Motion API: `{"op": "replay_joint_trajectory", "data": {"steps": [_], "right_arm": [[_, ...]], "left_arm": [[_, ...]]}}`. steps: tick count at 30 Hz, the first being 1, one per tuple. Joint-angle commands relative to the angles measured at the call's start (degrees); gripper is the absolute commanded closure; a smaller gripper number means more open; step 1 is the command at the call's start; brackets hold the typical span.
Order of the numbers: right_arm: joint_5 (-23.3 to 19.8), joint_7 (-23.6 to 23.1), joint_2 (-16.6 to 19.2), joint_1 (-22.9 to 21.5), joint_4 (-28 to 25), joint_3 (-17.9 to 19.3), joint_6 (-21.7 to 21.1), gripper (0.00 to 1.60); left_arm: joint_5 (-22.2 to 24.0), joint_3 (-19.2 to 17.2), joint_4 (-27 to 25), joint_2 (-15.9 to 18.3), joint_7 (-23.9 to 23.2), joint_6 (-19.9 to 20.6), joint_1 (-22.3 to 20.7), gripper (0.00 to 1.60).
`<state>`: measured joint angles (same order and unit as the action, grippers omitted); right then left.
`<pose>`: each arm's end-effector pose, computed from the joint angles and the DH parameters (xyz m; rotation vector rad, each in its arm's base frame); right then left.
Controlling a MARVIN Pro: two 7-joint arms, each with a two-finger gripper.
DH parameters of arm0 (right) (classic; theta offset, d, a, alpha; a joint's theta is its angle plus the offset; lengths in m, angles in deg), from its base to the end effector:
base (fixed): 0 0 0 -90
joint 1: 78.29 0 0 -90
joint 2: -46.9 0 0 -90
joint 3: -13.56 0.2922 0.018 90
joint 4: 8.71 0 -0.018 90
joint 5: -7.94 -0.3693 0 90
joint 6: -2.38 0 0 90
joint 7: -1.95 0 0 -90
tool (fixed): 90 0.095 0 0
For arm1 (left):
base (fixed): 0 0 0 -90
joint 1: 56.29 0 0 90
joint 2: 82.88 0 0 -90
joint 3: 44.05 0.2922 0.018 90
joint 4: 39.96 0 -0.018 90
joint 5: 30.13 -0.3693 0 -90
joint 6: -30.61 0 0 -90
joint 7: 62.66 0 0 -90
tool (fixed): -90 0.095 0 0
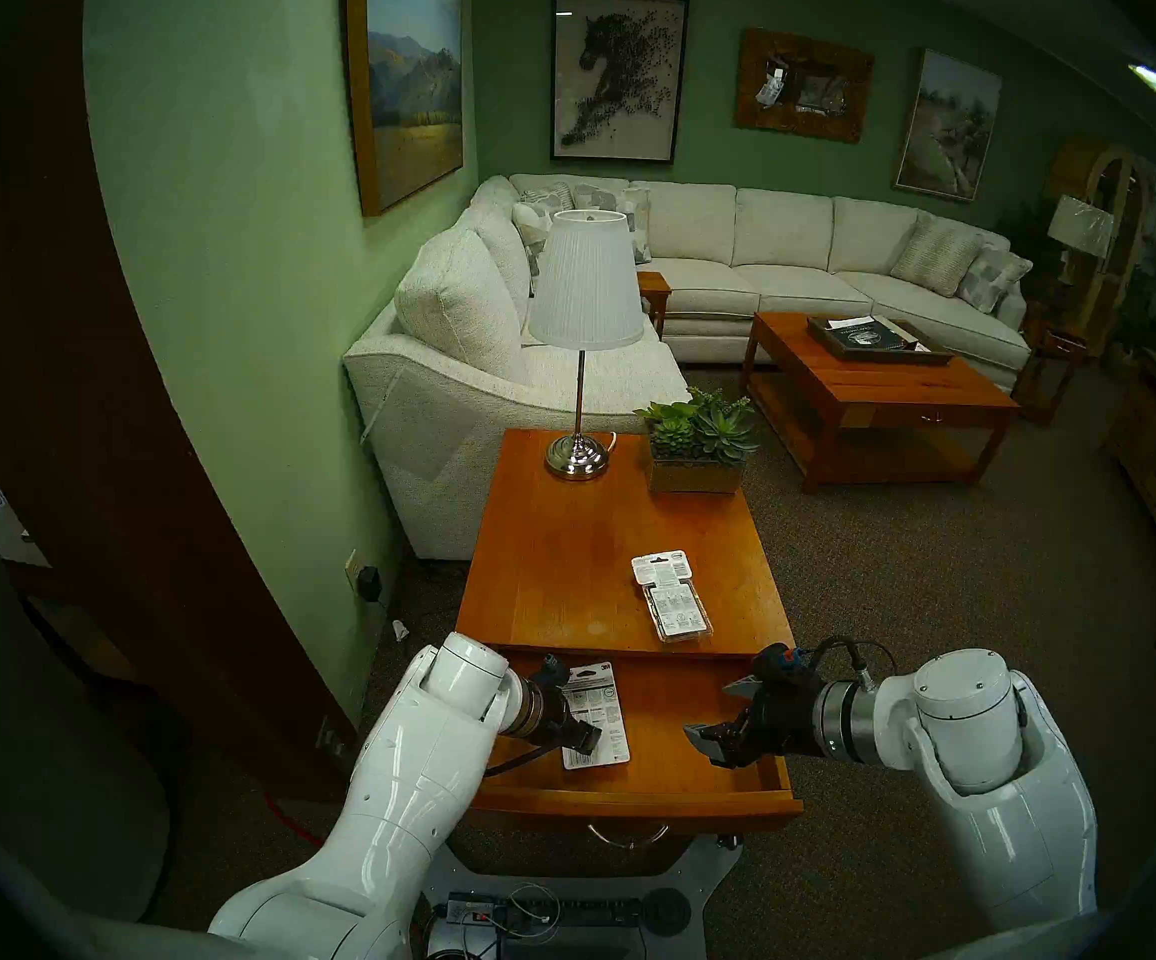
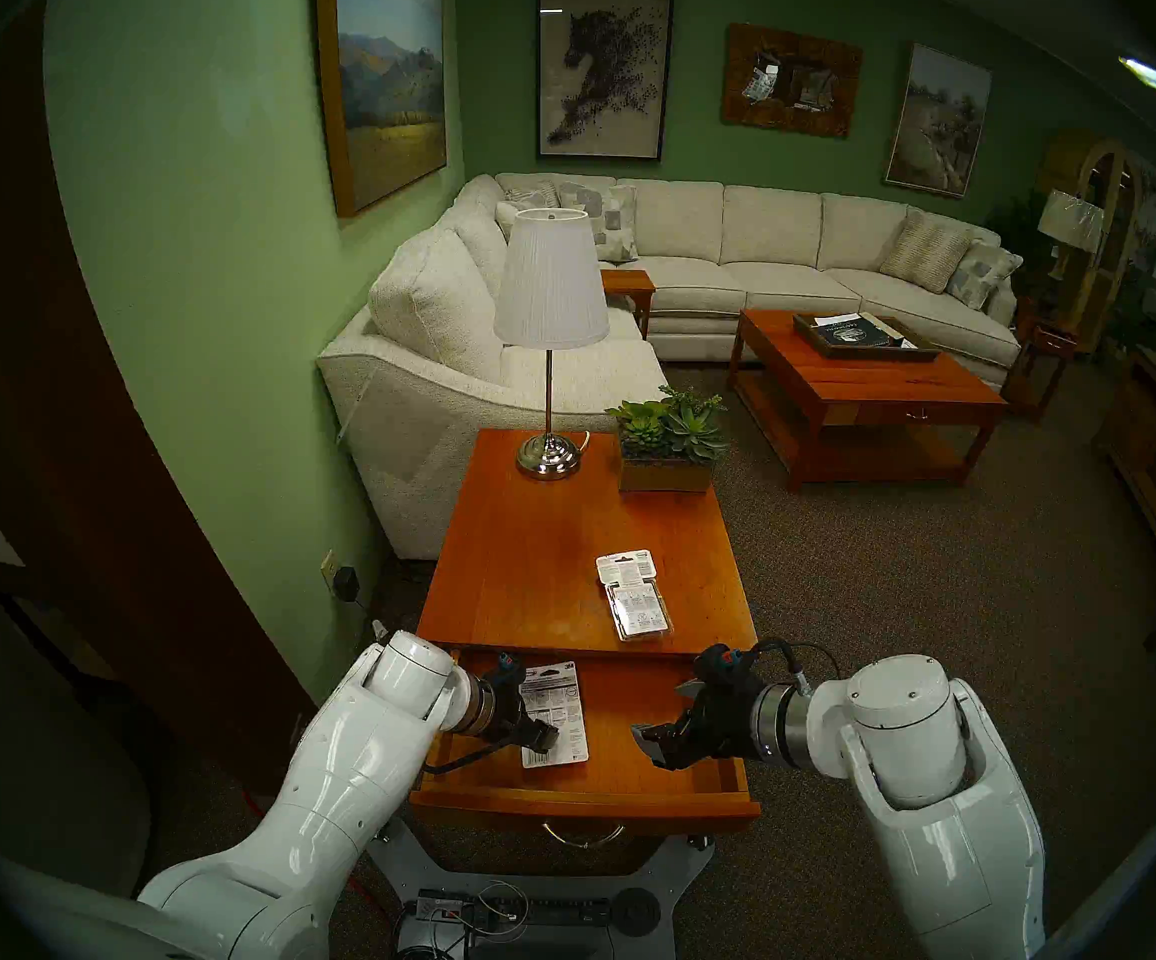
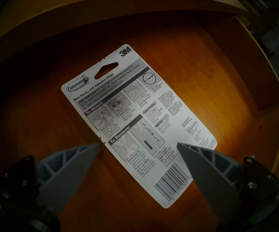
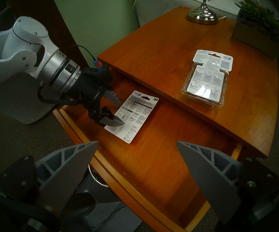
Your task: Open the drawer, take out the contents and close the drawer
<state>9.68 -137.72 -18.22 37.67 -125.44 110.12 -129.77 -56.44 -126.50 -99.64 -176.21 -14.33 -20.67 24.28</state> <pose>0.3111 -0.0465 -0.3242 -2.4689 -0.8299 -0.8889 0.4232 -0.1151 -0.5125 2.5916 -0.7811 0.5187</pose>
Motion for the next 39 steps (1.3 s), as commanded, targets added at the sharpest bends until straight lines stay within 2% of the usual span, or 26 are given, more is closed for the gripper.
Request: {"op": "replay_joint_trajectory", "data": {"steps": [1, 9, 11, 18, 20, 21, 22, 23, 26, 27, 28, 29, 30, 36, 39], "right_arm": [[-0.1, 0.2, -0.1, -0.9, -1.4, 0.2, -0.1, 0.0], [-0.1, 0.2, -0.1, -0.9, -1.4, 0.2, -0.1, 0.0], [-0.1, 0.2, -0.1, -0.9, -1.4, 0.2, -0.1, 0.0], [-0.1, 0.2, -0.1, -0.9, -1.4, 0.2, -0.1, 0.0], [-0.1, 0.2, -0.1, -0.9, -1.4, 0.2, -0.1, 0.0], [-0.1, 0.2, -0.1, -0.9, -1.4, 0.2, -0.1, 0.0], [-0.1, 0.2, -0.1, -0.9, -1.4, 0.2, -0.1, 0.0], [-0.1, 0.2, -0.1, -0.9, -1.4, 0.2, -0.1, 0.0], [-0.1, 0.2, -0.1, -0.9, -1.4, 0.2, -0.1, 0.0], [-0.1, 0.2, -0.1, -0.9, -1.4, 0.2, -0.1, 0.0], [-0.1, 0.2, -0.1, -0.9, -1.4, 0.2, -0.1, 0.0], [-0.1, 0.2, -0.1, -0.9, -1.4, 0.2, -0.1, 0.0], [-0.1, 0.2, -0.1, -0.9, -1.4, 0.2, -0.1, 0.0], [-0.1, 0.2, -0.1, -0.9, -1.4, 0.2, -0.1, 0.0], [-0.1, 0.2, 0.0, -0.9, -1.4, 0.2, -0.1, 0.0]], "left_arm": [[0.1, 0.2, 0.6, -1.0, 0.4, -1.3, -2.8, 0.0], [0.1, 0.1, 2.0, -1.4, 1.1, -2.2, -3.3, 0.0], [0.1, 0.2, 2.2, -1.5, 1.2, -2.3, -3.3, 0.22], [0.2, 0.2, 2.8, -1.6, 1.3, -2.7, -3.5, 0.36], [0.3, 0.1, 2.9, -1.7, 1.3, -2.8, -3.6, 0.51], [0.4, 0.1, 2.9, -1.7, 1.3, -2.8, -3.6, 0.51], [0.4, 0.1, 3.0, -1.7, 1.3, -2.9, -3.6, 0.75], [0.5, 0.1, 3.0, -1.7, 1.3, -2.9, -3.6, 0.86], [0.6, 0.0, 3.0, -1.6, 1.0, -2.8, -3.7, 1.0], [0.6, 0.0, 3.0, -1.6, 0.9, -2.8, -3.7, 1.21], [0.7, 0.0, 3.0, -1.6, 0.8, -2.7, -3.7, 1.31], [0.7, 0.0, 2.9, -1.6, 0.7, -2.7, -3.7, 1.51], [0.7, 0.0, 2.9, -1.5, 0.6, -2.6, -3.7, 1.6], [0.8, 0.1, 1.6, -1.3, -0.4, -2.1, -3.2, 1.6], [1.1, 0.3, -0.4, -0.9, -2.7, -0.8, -2.7, 1.6]]}}
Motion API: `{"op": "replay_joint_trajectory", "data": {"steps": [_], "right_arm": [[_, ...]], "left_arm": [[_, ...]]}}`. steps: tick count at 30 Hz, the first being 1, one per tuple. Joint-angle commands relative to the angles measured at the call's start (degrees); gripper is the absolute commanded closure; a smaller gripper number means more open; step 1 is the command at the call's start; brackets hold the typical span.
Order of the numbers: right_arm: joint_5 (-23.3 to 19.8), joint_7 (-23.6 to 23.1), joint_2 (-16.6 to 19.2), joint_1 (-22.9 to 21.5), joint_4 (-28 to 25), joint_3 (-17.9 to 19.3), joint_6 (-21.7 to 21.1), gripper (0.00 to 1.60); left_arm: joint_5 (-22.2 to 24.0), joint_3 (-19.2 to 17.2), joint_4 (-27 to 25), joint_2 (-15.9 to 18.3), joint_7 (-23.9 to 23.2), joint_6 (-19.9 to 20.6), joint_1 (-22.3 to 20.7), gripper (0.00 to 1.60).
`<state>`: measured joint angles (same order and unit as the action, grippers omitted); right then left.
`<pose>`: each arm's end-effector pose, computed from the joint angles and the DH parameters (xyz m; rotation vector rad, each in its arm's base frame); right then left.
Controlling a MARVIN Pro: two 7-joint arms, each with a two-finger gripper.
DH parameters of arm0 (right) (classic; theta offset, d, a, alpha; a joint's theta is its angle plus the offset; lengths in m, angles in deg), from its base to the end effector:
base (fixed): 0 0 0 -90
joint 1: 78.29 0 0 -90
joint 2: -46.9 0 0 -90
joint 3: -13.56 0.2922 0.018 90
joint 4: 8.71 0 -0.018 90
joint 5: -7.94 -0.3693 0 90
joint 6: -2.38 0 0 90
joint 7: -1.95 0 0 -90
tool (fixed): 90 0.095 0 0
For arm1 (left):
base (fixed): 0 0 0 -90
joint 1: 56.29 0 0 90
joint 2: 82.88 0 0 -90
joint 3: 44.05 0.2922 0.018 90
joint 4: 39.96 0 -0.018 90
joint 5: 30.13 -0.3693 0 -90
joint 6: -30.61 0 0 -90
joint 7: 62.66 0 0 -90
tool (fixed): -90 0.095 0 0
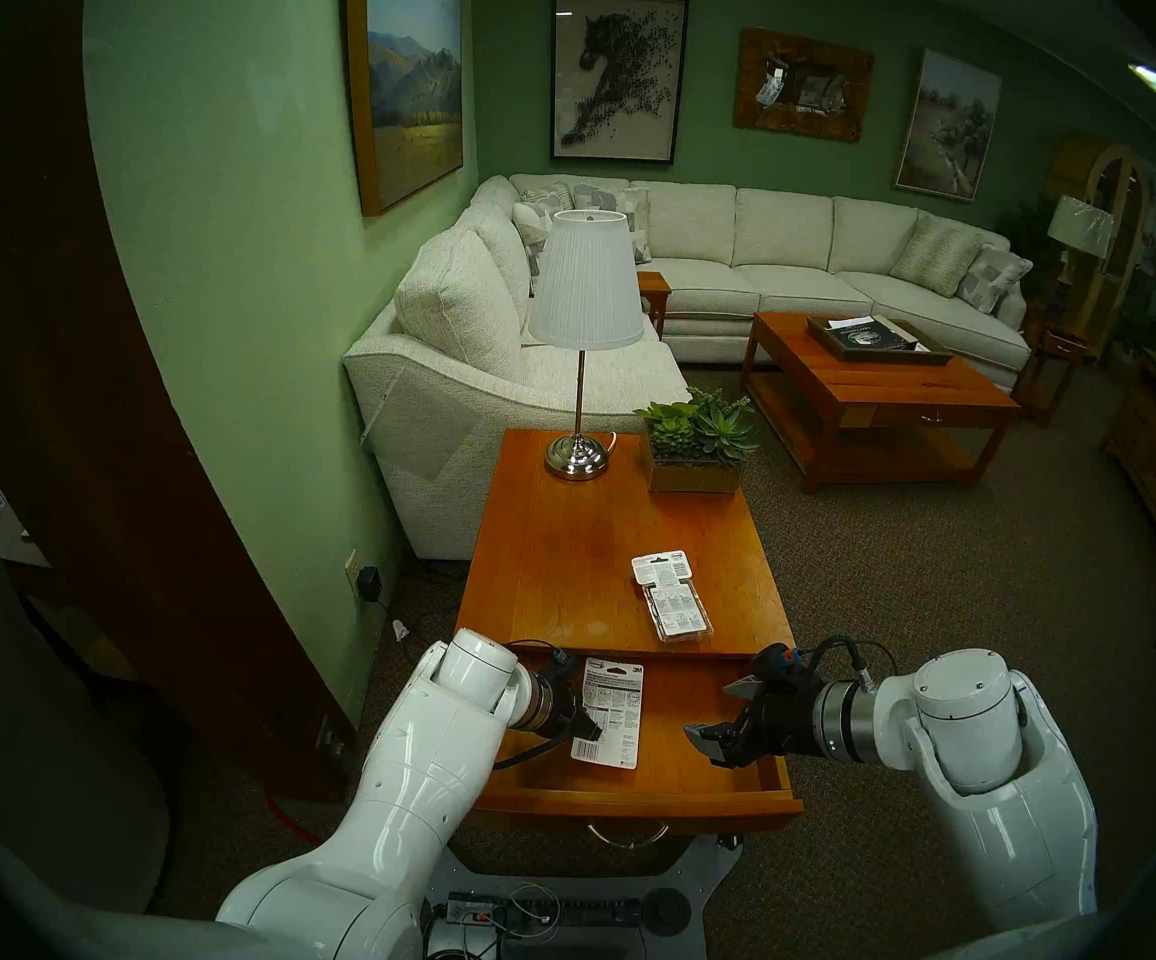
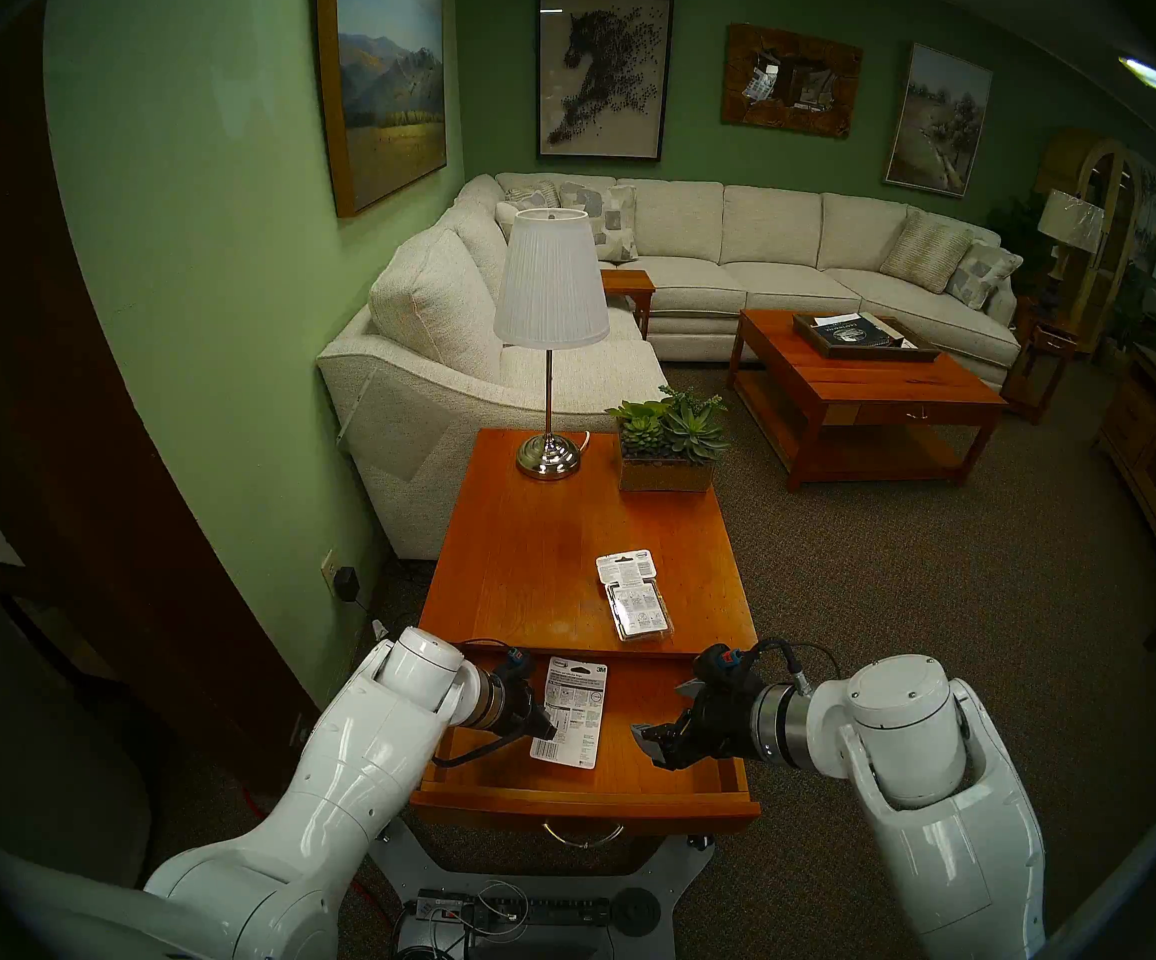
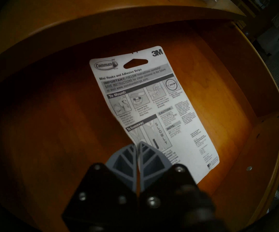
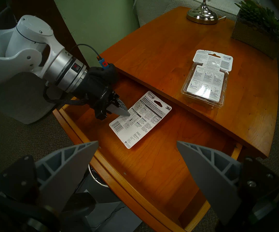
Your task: Open the drawer, take out the contents and close the drawer
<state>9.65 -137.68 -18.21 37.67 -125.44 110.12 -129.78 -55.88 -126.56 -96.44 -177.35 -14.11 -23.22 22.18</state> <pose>0.3111 -0.0466 -0.3242 -2.4692 -0.8295 -0.8891 0.4314 -0.1271 -0.5132 2.5536 -0.7942 0.5495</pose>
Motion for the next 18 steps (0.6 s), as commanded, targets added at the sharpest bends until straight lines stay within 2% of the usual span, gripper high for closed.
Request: {"op": "replay_joint_trajectory", "data": {"steps": [1, 3, 10, 18], "right_arm": [[-0.1, 0.1, -0.1, -0.9, -1.4, 0.2, -0.1, 0.0], [-0.1, 0.1, -0.1, -0.9, -1.4, 0.2, -0.1, 0.0], [-0.1, 0.1, 0.0, -0.9, -1.3, 0.2, 0.0, 0.0], [-0.1, 0.1, 0.0, -0.9, -1.4, 0.2, 0.0, 0.0]], "left_arm": [[0.6, 0.5, -4.4, 0.4, -3.5, 2.1, -0.4, 1.6], [0.9, 0.7, -6.4, 0.8, -5.3, 2.7, 0.0, 1.6], [4.0, -1.3, -10.1, 1.3, -11.9, 8.6, -1.3, 1.6], [4.2, 0.8, -14.0, 4.3, -18.9, 13.3, -0.7, 1.6]]}}
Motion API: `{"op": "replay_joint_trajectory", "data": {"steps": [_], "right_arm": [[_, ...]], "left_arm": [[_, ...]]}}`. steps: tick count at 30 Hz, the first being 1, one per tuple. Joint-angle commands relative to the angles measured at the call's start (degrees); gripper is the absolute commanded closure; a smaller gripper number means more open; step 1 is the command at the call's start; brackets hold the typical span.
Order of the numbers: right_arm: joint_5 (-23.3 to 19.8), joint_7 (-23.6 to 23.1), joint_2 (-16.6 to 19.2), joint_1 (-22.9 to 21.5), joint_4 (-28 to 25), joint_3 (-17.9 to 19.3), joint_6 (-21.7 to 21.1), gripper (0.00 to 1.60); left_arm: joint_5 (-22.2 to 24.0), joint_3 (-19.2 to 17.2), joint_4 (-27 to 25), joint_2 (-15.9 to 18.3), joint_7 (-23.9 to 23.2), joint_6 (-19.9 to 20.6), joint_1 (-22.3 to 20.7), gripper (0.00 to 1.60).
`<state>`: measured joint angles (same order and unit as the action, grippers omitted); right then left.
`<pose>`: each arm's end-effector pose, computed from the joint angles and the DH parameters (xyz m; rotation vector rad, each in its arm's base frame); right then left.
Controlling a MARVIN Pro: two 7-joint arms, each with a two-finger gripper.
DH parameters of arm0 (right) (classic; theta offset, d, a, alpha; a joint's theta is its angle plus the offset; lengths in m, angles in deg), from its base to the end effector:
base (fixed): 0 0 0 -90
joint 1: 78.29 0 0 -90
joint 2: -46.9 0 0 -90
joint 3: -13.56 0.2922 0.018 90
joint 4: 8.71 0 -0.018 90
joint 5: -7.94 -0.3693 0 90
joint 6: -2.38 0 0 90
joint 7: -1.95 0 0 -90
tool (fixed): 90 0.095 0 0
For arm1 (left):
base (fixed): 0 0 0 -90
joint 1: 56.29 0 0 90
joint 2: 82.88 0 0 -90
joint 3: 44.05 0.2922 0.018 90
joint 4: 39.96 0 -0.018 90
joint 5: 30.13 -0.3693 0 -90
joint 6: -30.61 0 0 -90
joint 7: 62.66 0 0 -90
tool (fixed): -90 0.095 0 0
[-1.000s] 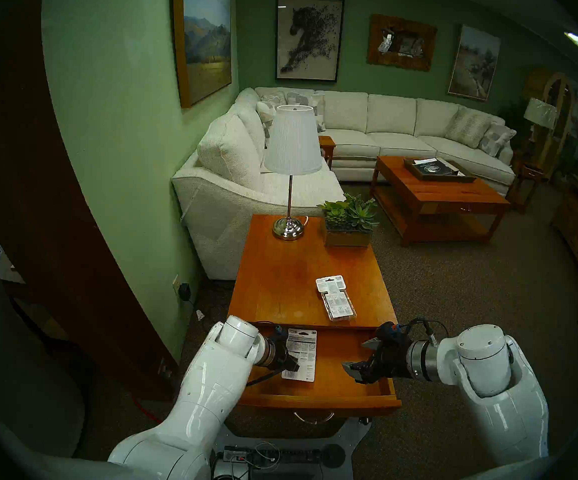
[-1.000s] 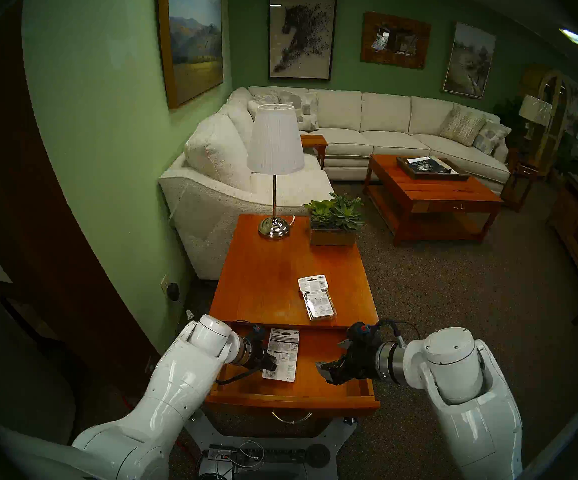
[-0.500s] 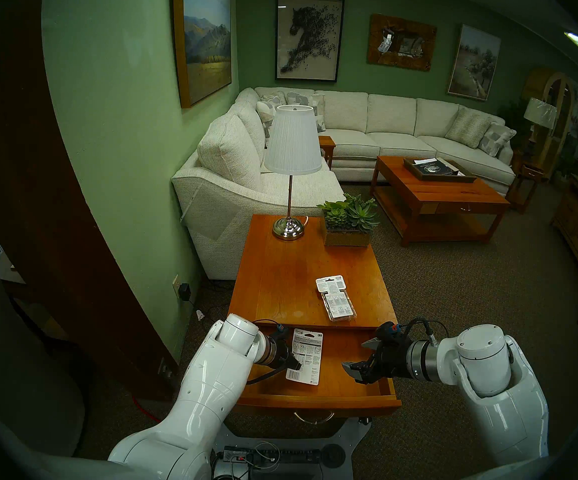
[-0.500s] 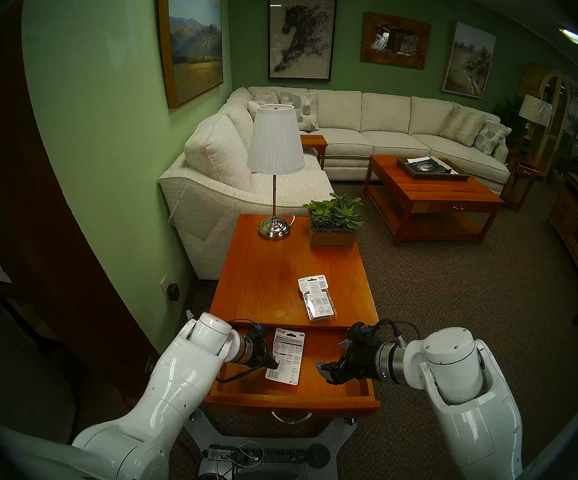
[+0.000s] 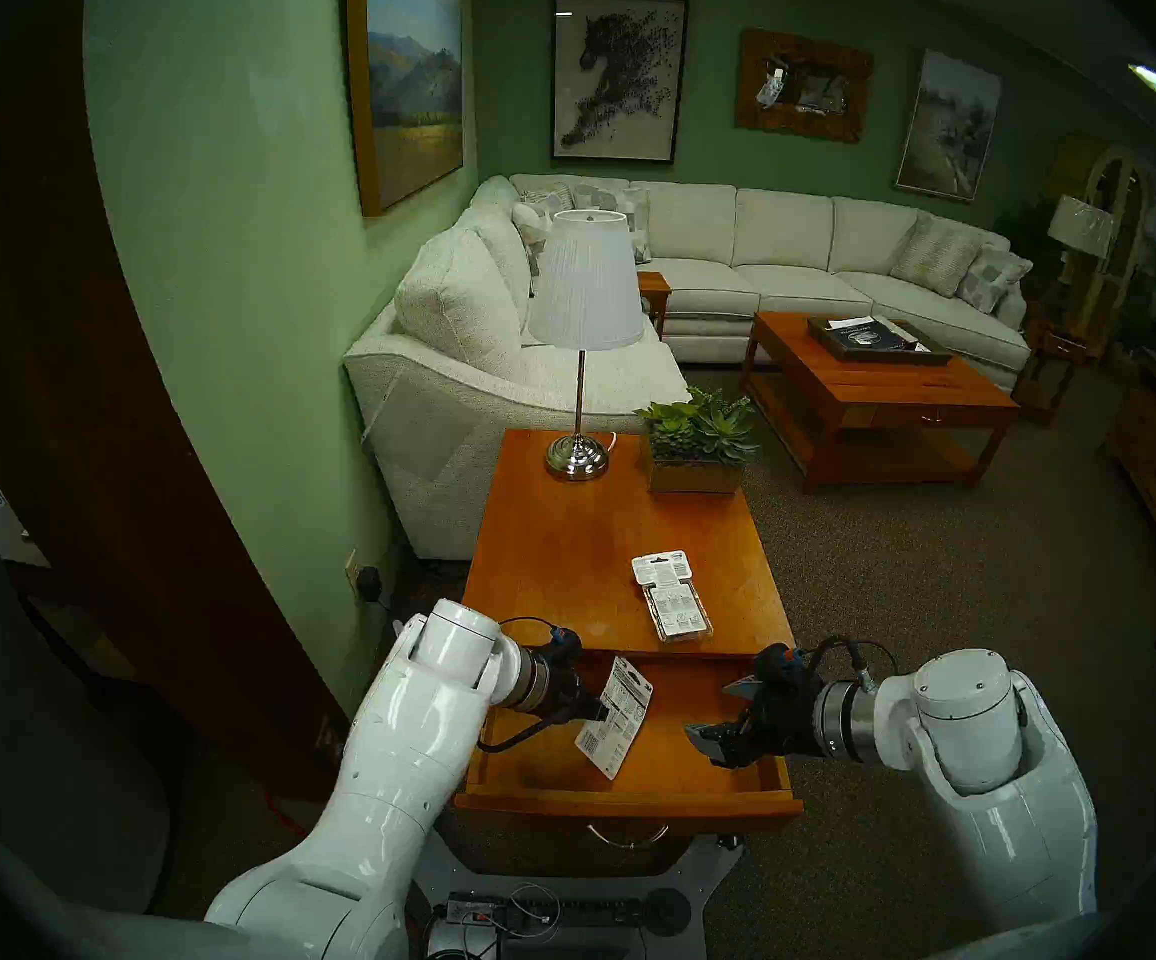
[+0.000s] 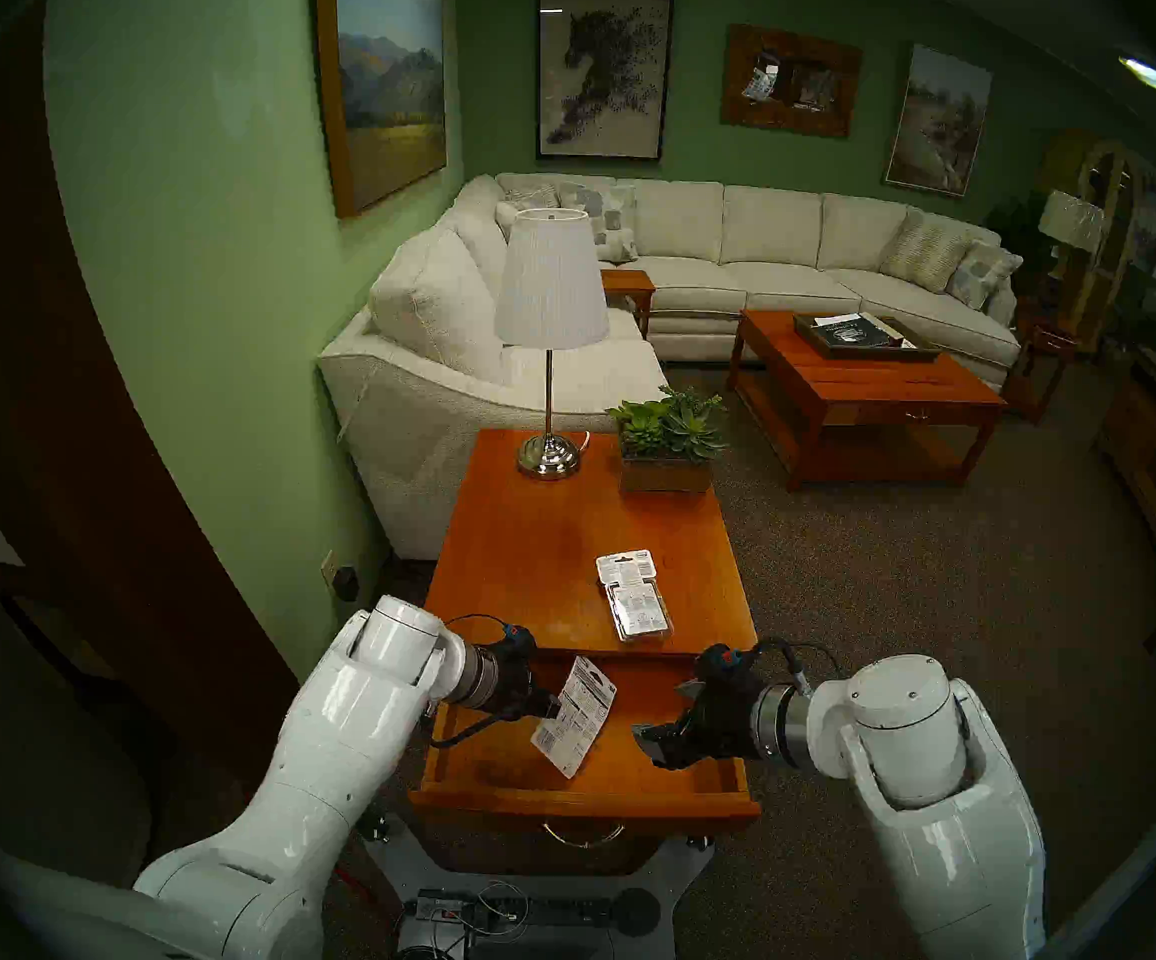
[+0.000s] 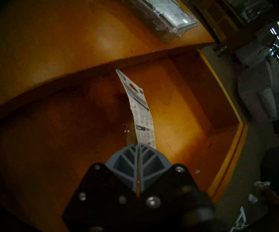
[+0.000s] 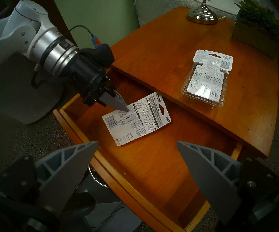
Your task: Open the drawer, take out the contents and close the drawer
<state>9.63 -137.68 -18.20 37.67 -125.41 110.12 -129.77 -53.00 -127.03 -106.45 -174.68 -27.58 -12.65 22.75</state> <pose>0.3111 -0.0467 -0.3243 -2.4692 -0.8292 -0.8887 0.4418 -0.1161 -0.4531 2.4048 -0.6897 0.4553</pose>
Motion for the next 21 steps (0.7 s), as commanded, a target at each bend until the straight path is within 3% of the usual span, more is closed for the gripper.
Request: {"op": "replay_joint_trajectory", "data": {"steps": [1, 10, 11, 21], "right_arm": [[-0.1, 0.1, -0.1, -0.9, -1.4, 0.2, -0.1, 0.0], [-0.1, 0.1, 0.0, -0.9, -1.4, 0.2, 0.0, 0.0], [-0.1, 0.1, 0.0, -0.9, -1.4, 0.2, 0.0, 0.0], [-0.1, 0.1, 0.0, -0.9, -1.3, 0.2, 0.0, 0.0]], "left_arm": [[1.3, 1.4, -4.1, 2.0, -6.7, 3.6, -1.4, 1.6], [6.6, 5.7, -7.1, 5.6, -6.4, 5.1, -0.4, 1.6], [8.3, 6.5, -7.4, 6.1, -4.7, 5.3, -0.3, 1.6], [16.7, 11.2, -11.5, 10.4, -3.3, 5.9, 0.7, 1.6]]}}
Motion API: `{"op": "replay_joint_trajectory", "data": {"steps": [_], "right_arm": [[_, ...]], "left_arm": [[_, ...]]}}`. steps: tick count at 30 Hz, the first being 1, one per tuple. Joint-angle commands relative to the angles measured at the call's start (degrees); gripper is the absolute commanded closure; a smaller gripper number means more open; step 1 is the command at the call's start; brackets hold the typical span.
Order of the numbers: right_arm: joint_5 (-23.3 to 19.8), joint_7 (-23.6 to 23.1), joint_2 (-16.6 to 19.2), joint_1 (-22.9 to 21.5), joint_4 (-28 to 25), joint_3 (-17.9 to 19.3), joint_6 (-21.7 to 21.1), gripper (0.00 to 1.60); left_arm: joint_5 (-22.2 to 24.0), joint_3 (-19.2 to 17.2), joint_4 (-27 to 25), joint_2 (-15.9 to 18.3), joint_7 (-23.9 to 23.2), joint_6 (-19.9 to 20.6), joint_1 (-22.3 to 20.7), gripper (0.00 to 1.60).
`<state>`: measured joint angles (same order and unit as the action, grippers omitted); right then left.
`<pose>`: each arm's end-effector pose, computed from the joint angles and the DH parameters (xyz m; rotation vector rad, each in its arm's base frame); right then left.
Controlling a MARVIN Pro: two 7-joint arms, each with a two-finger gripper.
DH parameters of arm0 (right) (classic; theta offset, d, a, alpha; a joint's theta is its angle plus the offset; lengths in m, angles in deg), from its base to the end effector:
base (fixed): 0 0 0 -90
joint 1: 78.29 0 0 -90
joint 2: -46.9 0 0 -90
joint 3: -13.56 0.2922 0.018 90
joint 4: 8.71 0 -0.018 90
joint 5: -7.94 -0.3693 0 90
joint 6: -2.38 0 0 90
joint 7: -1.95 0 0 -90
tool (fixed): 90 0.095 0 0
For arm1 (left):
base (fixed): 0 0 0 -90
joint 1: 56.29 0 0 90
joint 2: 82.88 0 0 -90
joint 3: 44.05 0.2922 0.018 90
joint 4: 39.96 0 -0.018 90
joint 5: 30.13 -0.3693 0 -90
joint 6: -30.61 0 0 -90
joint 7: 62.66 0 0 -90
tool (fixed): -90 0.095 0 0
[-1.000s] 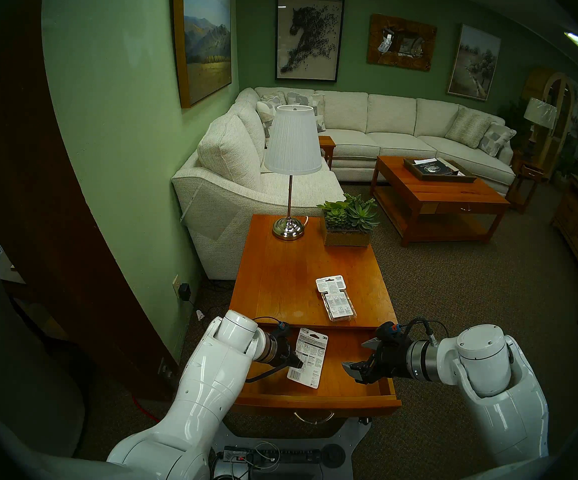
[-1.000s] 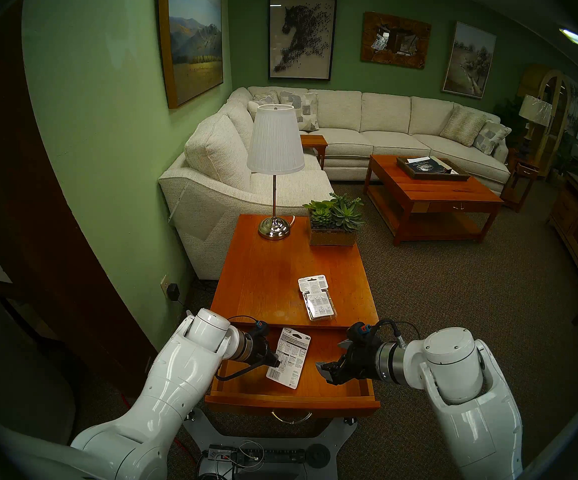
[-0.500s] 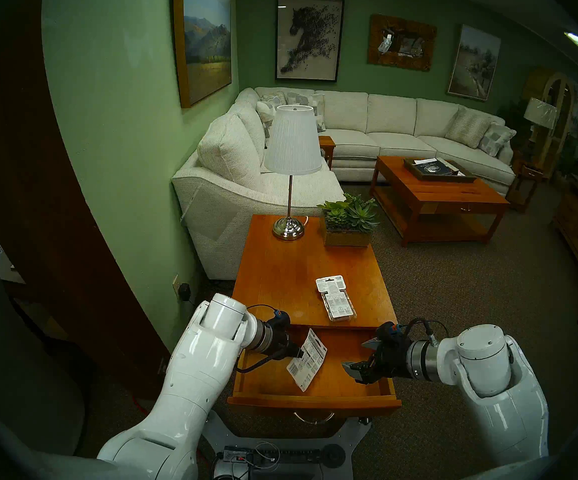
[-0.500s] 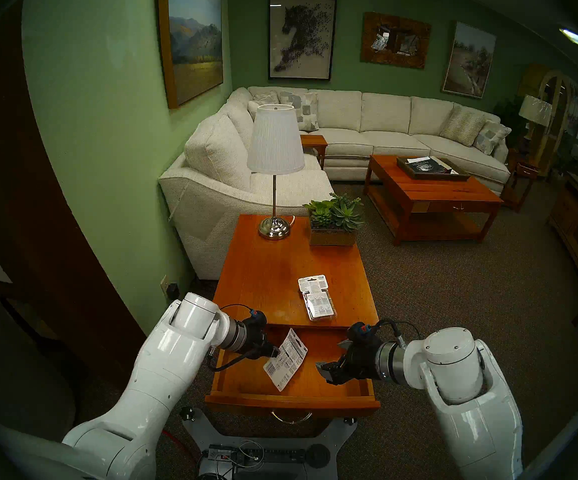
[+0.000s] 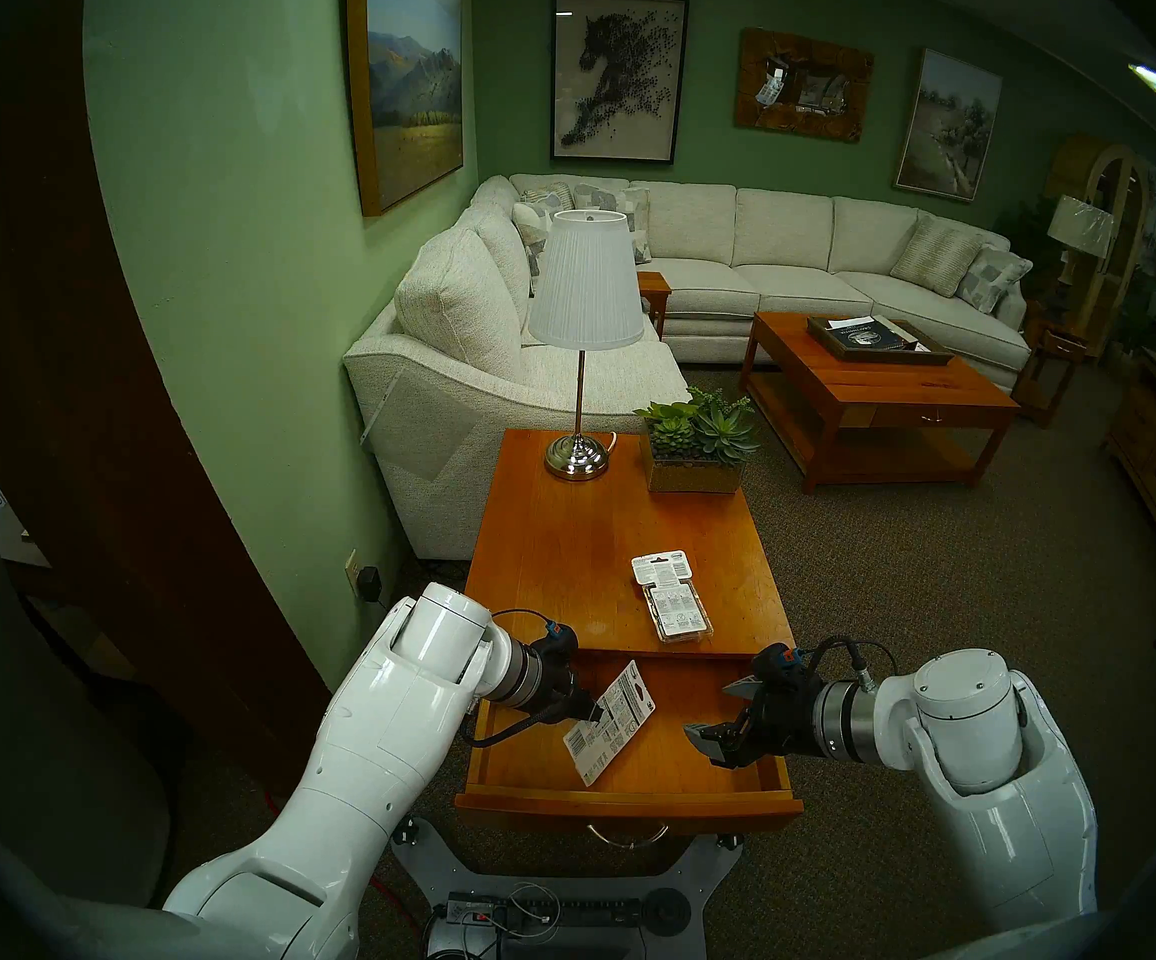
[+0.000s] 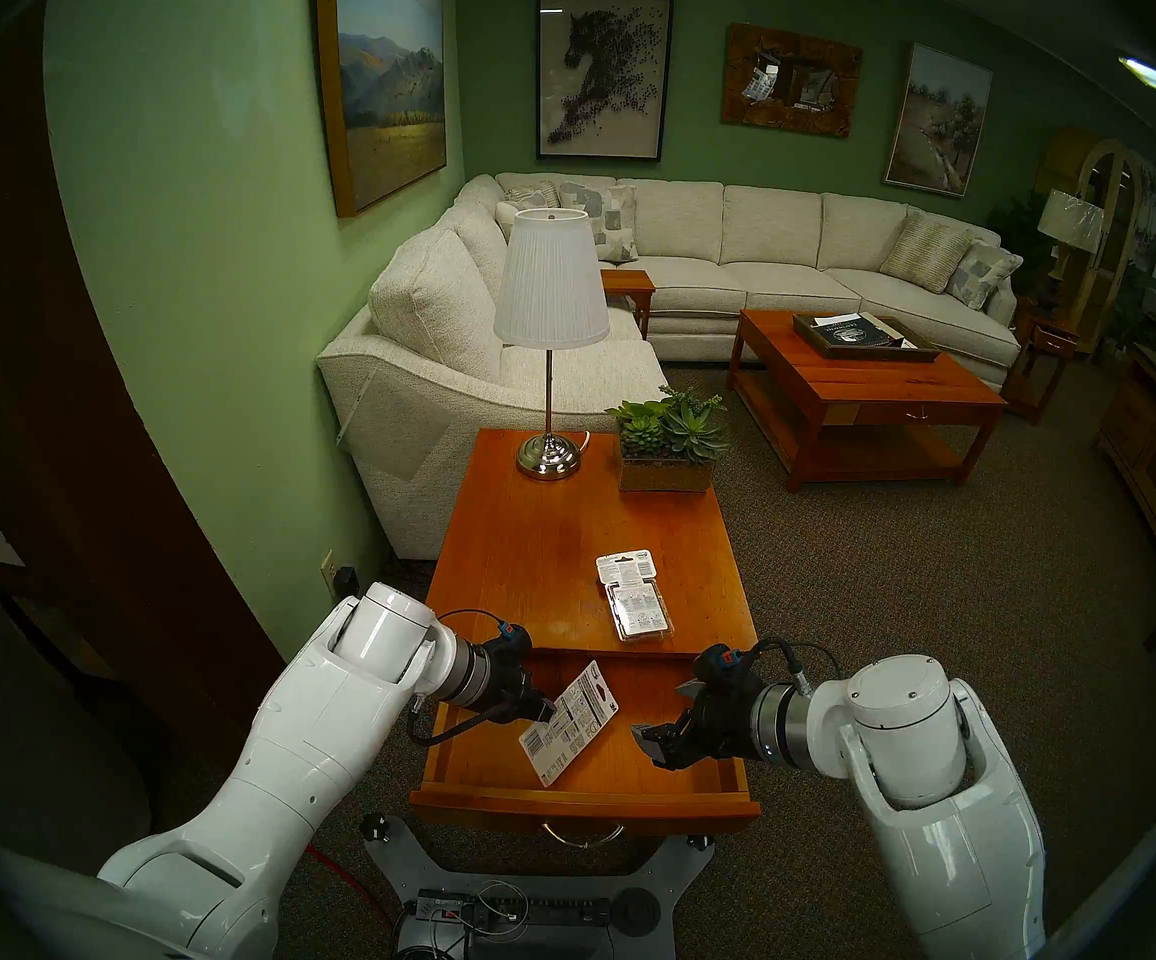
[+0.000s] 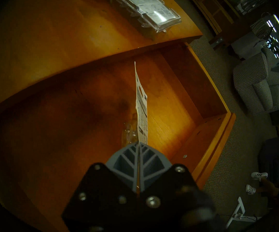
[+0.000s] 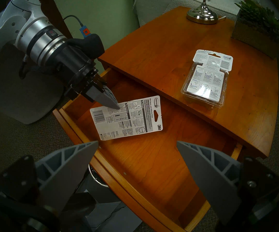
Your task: Open the drawer, take out the contents and close the drawer
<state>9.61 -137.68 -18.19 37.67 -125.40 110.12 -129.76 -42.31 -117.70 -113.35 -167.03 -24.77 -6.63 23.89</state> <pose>0.3111 -0.0467 -0.3244 -2.4690 -0.8291 -0.8887 0.4296 -0.1186 -0.4315 2.4021 -0.7495 0.4083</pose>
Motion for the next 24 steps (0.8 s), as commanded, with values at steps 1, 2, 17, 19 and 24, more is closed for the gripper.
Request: {"op": "replay_joint_trajectory", "data": {"steps": [1, 2, 17, 19, 24], "right_arm": [[-0.1, 0.1, 0.0, -0.9, -1.3, 0.2, 0.0, 0.0], [-0.1, 0.1, 0.0, -0.9, -1.3, 0.2, 0.0, 0.0], [-0.1, 0.1, 0.0, -0.9, -1.3, 0.2, 0.1, 0.0], [-0.1, 0.1, 0.0, -0.9, -1.3, 0.2, 0.1, 0.0], [-0.1, 0.1, 0.0, -0.9, -1.2, 0.2, 0.1, 0.0]], "left_arm": [[7.2, 2.2, -5.1, 3.3, -5.7, 0.0, -0.5, 1.6], [7.8, 2.2, -5.5, 3.5, -6.0, 0.1, -0.6, 1.6], [16.5, -0.8, -7.4, 5.8, -3.7, 2.2, -4.6, 1.6], [17.6, -1.8, -6.6, 5.6, -3.1, 2.2, -5.7, 1.6], [19.7, -5.0, -5.9, 4.8, -1.1, 2.2, -8.3, 1.6]]}}
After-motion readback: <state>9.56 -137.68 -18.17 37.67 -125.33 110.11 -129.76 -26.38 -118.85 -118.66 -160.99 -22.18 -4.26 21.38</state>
